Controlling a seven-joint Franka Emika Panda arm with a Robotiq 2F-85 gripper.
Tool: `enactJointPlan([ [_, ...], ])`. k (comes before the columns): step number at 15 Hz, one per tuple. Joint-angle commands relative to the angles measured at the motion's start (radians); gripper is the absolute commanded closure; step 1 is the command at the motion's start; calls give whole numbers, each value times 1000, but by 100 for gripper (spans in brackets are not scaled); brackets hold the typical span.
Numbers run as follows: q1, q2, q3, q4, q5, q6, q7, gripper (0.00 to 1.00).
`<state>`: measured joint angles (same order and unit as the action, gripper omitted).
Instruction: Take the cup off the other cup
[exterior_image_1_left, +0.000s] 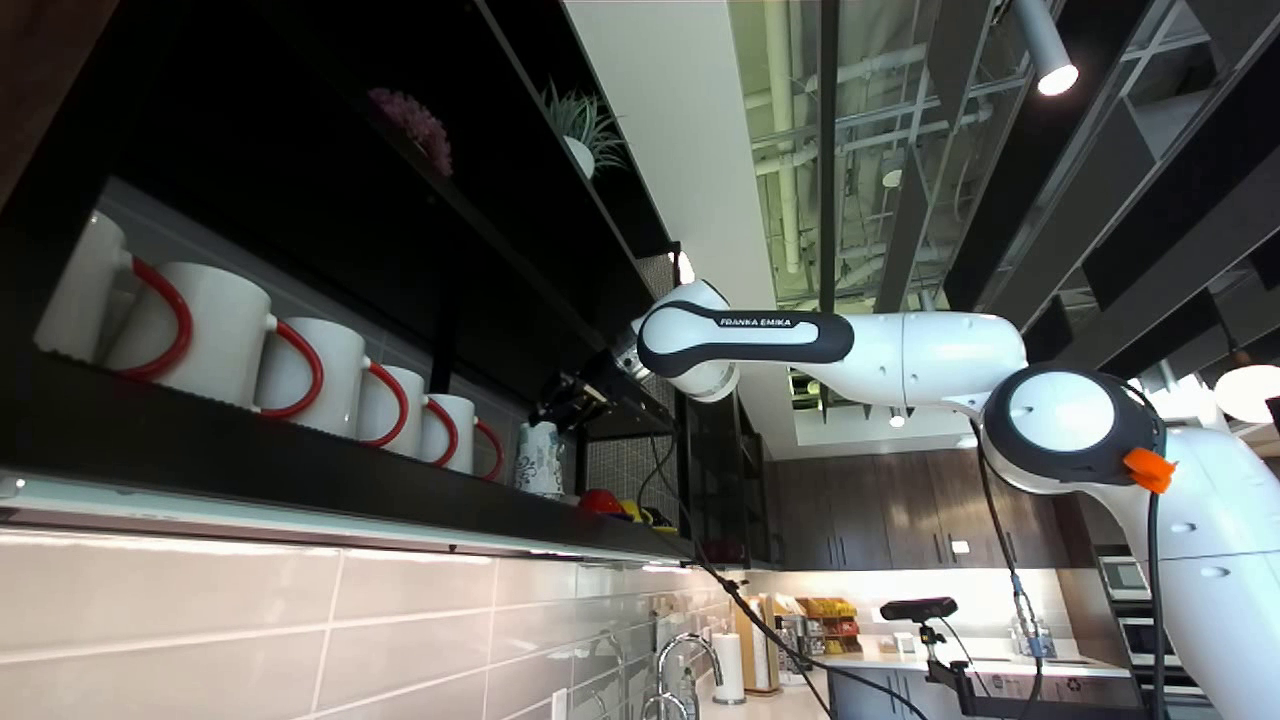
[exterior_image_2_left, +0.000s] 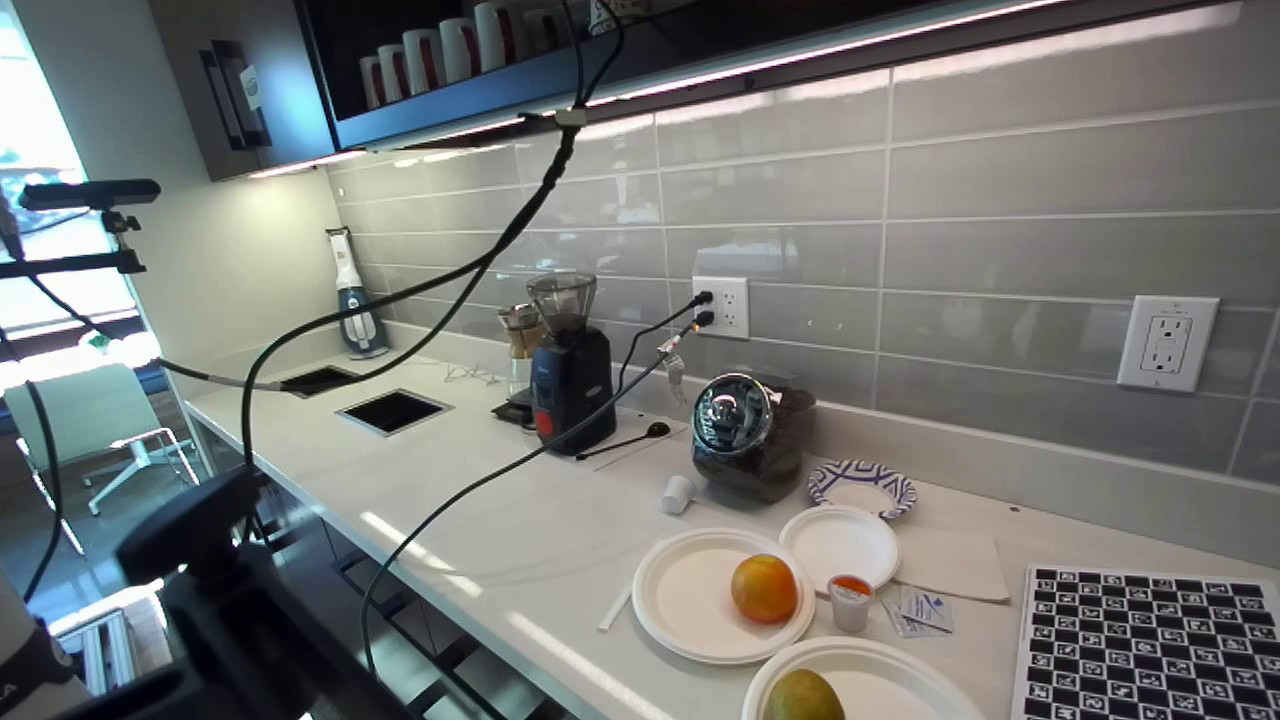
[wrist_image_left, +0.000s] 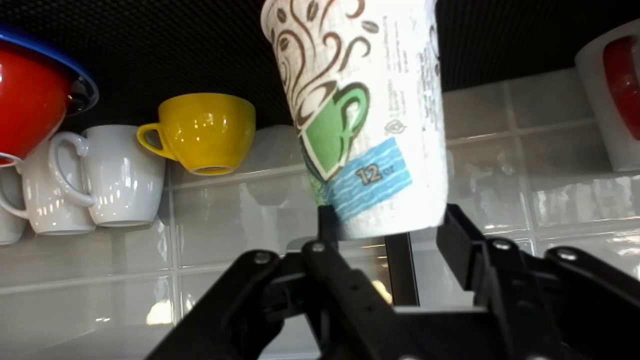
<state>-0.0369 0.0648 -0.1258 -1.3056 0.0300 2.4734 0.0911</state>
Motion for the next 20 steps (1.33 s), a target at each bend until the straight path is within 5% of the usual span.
enactJointPlan([
  [1,1,14,-1,26,-11,11,15,56],
  [20,7,-39,4,43,-3,101,8,64],
])
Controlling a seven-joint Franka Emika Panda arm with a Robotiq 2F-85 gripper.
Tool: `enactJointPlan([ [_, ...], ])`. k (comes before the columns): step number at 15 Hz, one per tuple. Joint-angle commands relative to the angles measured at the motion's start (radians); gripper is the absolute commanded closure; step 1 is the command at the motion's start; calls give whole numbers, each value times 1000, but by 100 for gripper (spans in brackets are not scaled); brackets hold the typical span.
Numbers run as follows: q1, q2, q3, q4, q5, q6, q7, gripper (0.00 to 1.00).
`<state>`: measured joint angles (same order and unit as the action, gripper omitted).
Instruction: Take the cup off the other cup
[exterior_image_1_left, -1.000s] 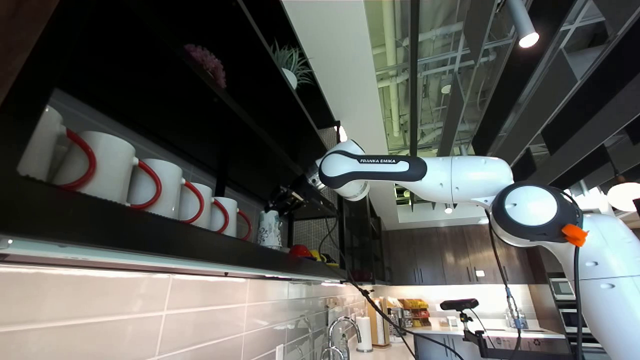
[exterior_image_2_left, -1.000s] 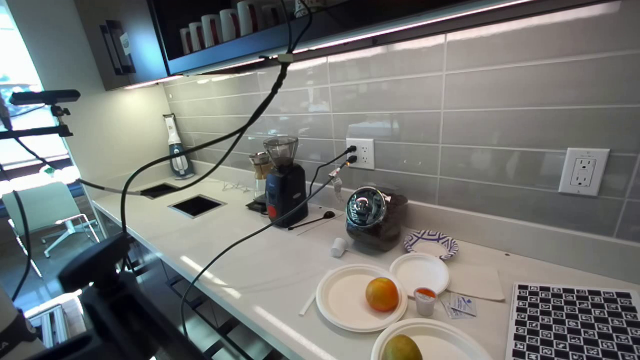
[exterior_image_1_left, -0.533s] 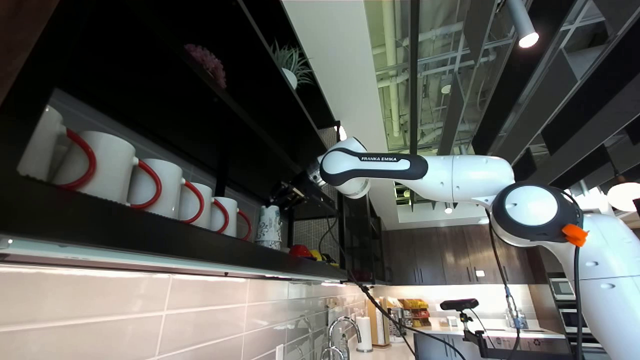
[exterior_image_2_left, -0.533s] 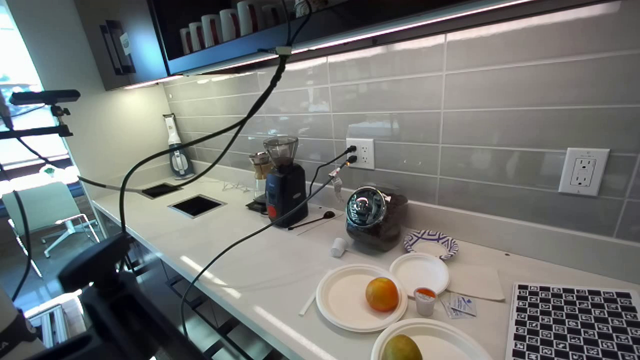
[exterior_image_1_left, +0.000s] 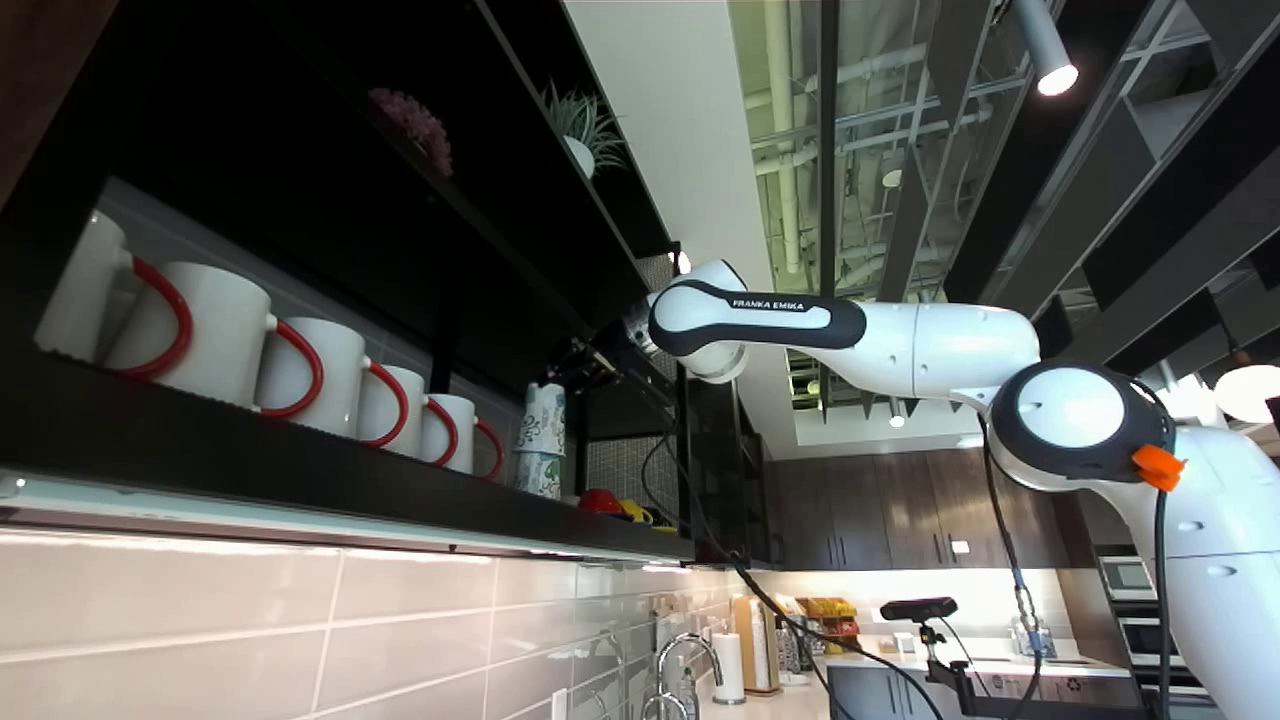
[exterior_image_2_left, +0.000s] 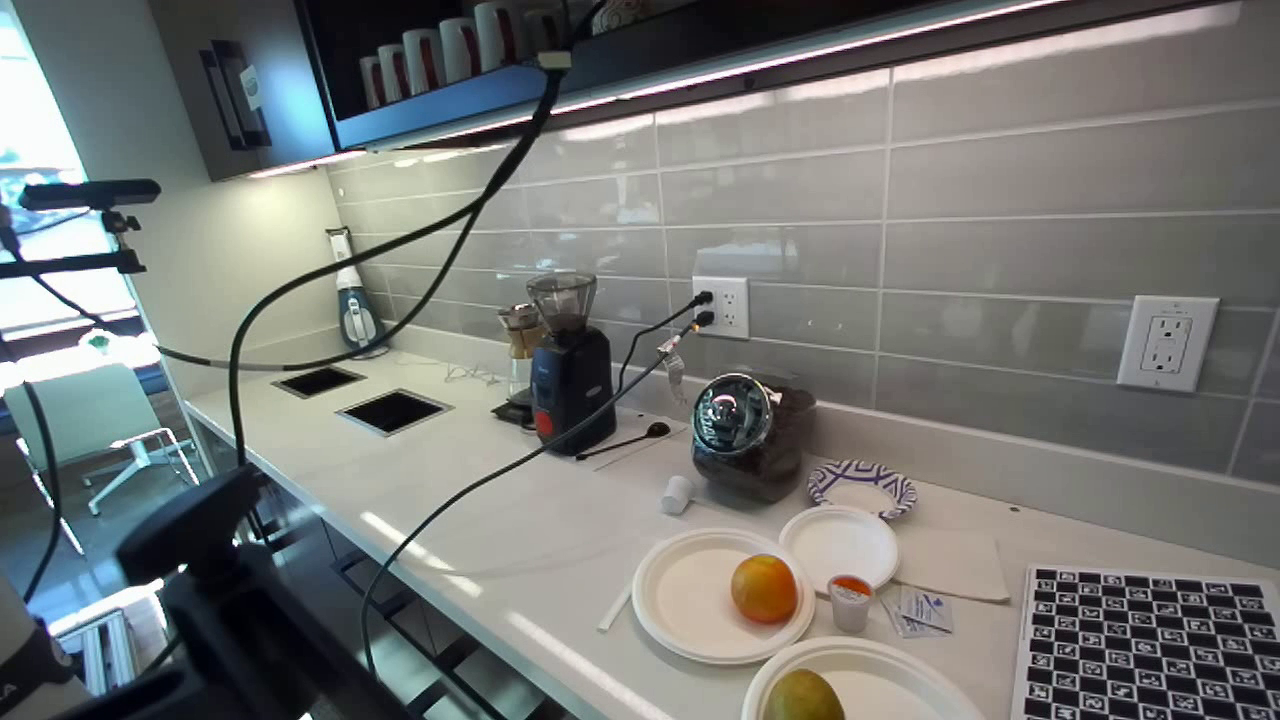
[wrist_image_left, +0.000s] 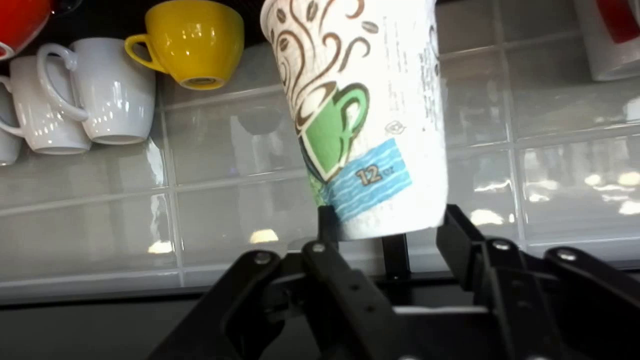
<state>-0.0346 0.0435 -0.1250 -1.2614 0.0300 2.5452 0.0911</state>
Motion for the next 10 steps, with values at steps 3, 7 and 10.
enactJointPlan([
  [3,8,-30,5,-3,-3,43,7,64],
  [7,6,-37,0,1,-4,58,13,67],
  [10,-3,-42,-8,5,-2,69,19,68],
])
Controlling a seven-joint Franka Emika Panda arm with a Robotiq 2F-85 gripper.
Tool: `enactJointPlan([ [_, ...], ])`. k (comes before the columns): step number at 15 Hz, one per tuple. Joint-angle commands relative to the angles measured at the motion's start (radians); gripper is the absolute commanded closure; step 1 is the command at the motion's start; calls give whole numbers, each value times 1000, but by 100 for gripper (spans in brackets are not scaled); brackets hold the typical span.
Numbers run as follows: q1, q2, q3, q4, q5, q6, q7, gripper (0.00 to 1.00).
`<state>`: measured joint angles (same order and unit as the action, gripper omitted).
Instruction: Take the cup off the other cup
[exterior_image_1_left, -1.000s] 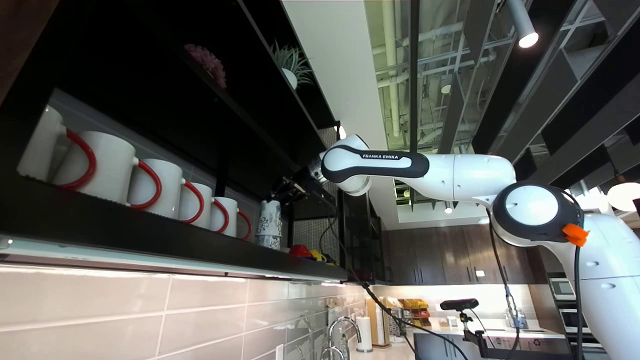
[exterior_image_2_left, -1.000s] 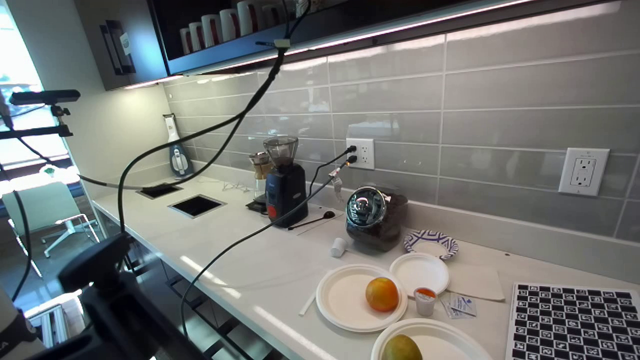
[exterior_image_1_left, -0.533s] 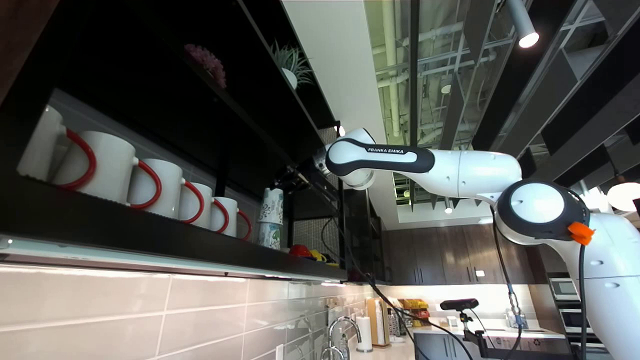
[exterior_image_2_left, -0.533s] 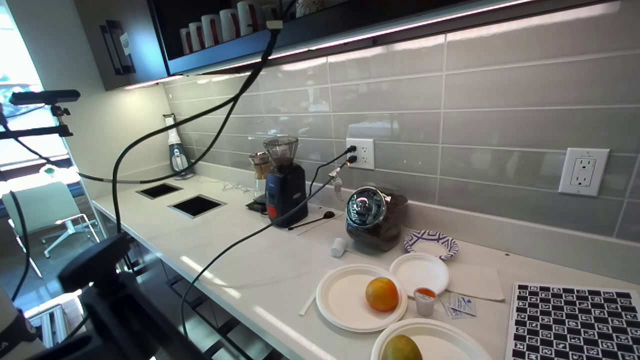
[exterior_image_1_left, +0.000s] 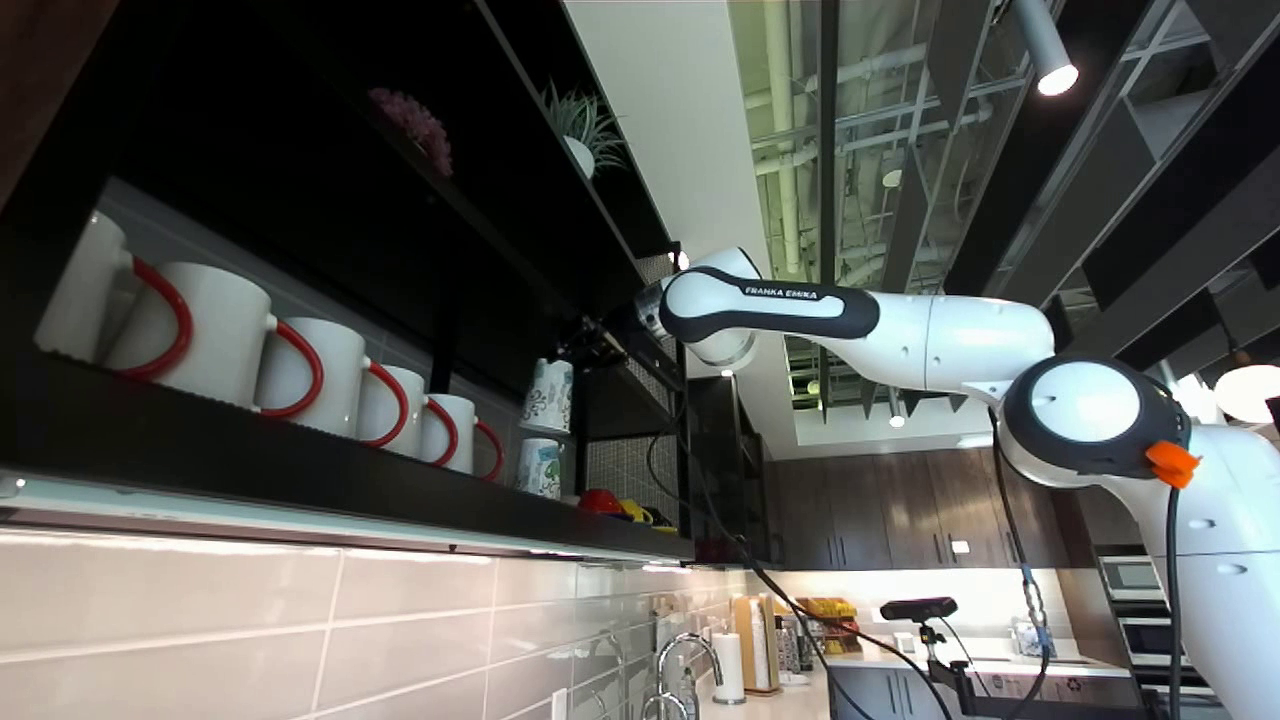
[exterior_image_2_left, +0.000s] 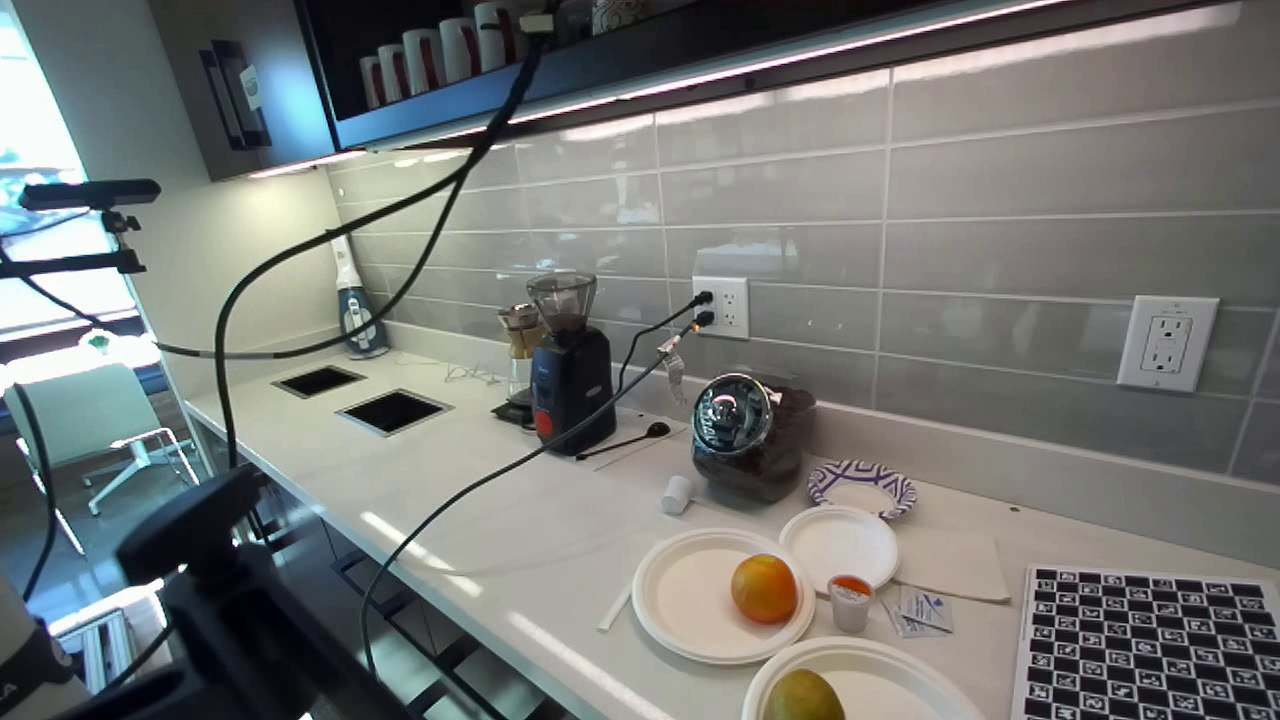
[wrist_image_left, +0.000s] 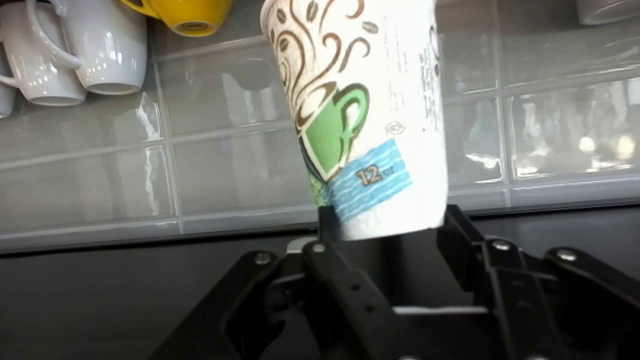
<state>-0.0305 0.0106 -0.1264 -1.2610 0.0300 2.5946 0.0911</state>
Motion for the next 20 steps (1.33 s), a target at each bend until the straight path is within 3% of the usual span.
enactJointPlan([
  [1,-11,-10,-11,4,-3,23,21,68],
  [20,-66,80,-94,21,18,-19,111,69],
])
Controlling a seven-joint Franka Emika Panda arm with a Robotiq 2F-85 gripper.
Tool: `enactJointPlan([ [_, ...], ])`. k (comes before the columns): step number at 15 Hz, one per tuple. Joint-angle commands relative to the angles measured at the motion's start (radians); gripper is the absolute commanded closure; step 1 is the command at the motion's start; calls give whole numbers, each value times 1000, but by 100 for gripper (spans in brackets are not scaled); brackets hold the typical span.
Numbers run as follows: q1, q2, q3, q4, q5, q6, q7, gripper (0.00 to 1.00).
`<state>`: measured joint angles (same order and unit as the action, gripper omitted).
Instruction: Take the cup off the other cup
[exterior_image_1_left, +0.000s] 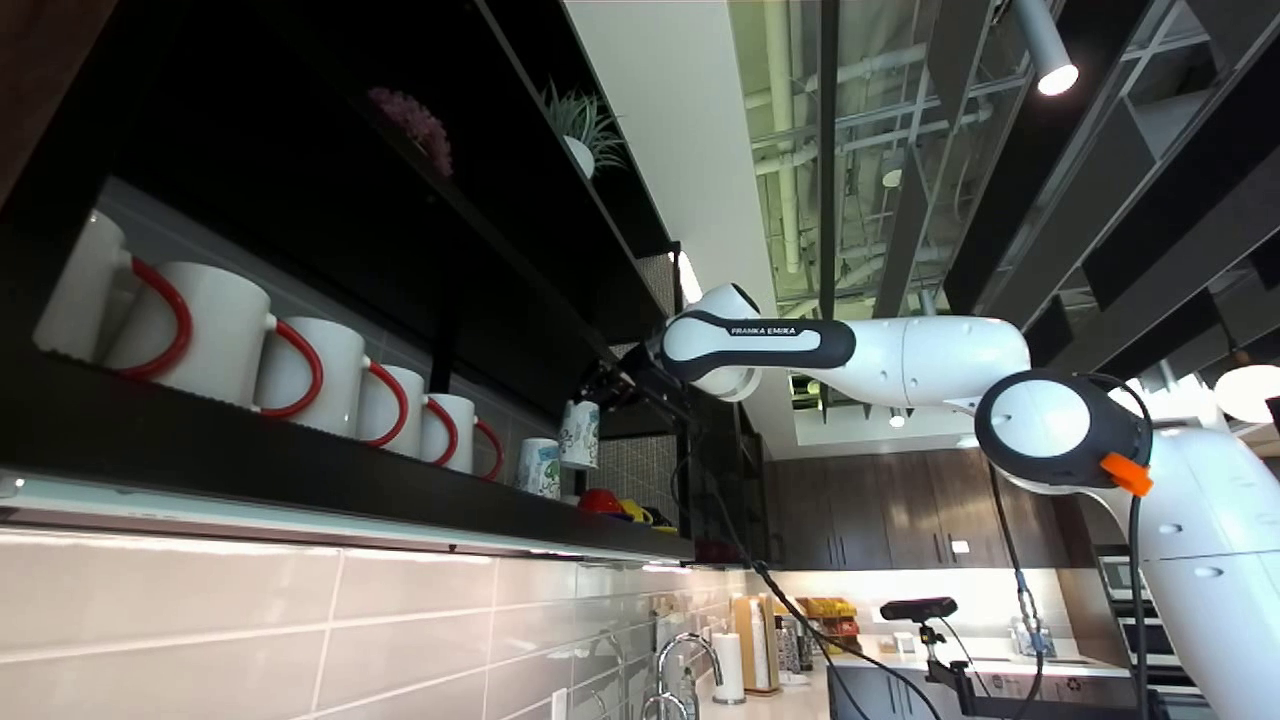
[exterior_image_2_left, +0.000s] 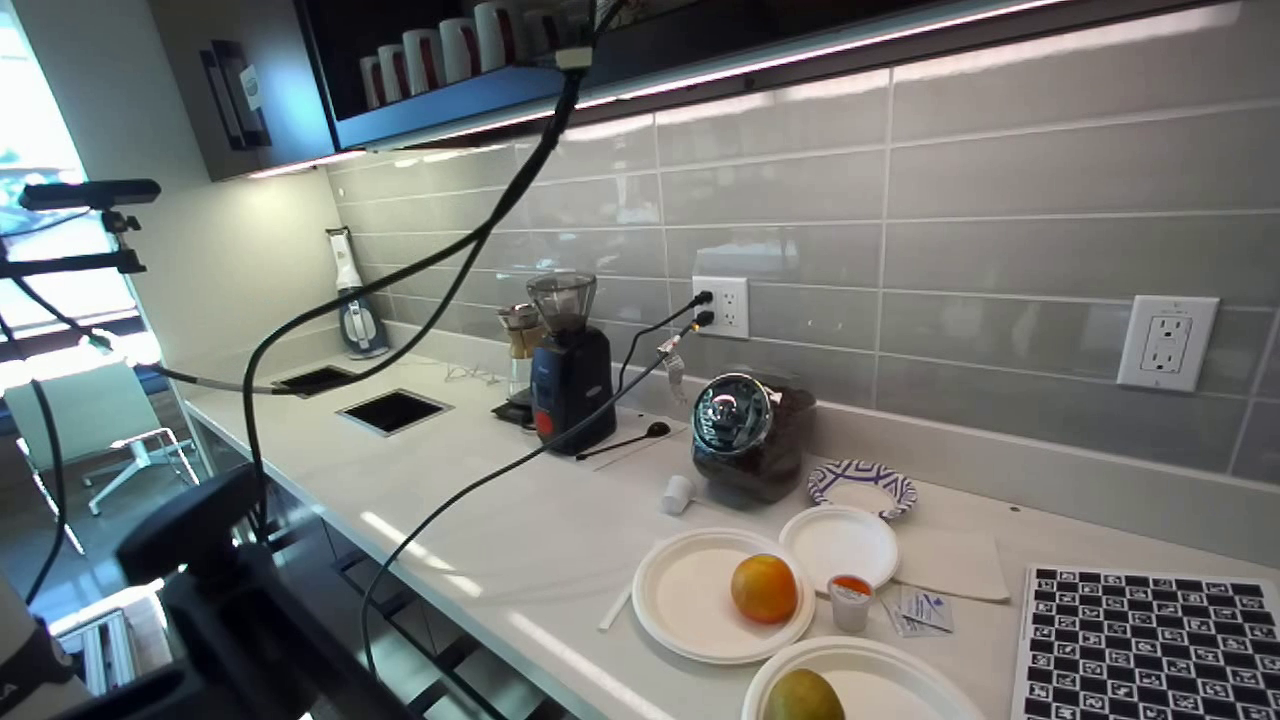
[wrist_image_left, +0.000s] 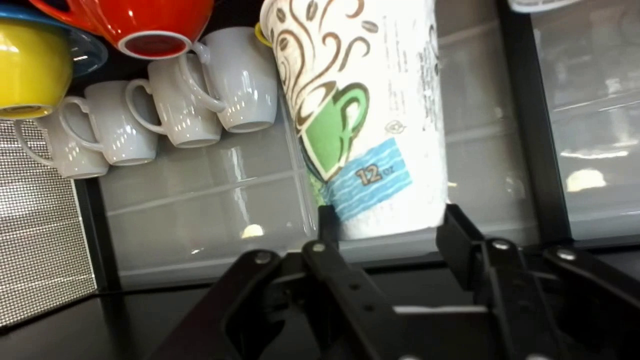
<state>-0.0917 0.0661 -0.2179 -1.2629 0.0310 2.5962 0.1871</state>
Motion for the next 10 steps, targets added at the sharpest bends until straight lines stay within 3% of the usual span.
enactJointPlan([
  [1,-4,30,-2,21,18,-23,16,69],
  [10,-6,54,-5,-7,15,-50,29,69],
])
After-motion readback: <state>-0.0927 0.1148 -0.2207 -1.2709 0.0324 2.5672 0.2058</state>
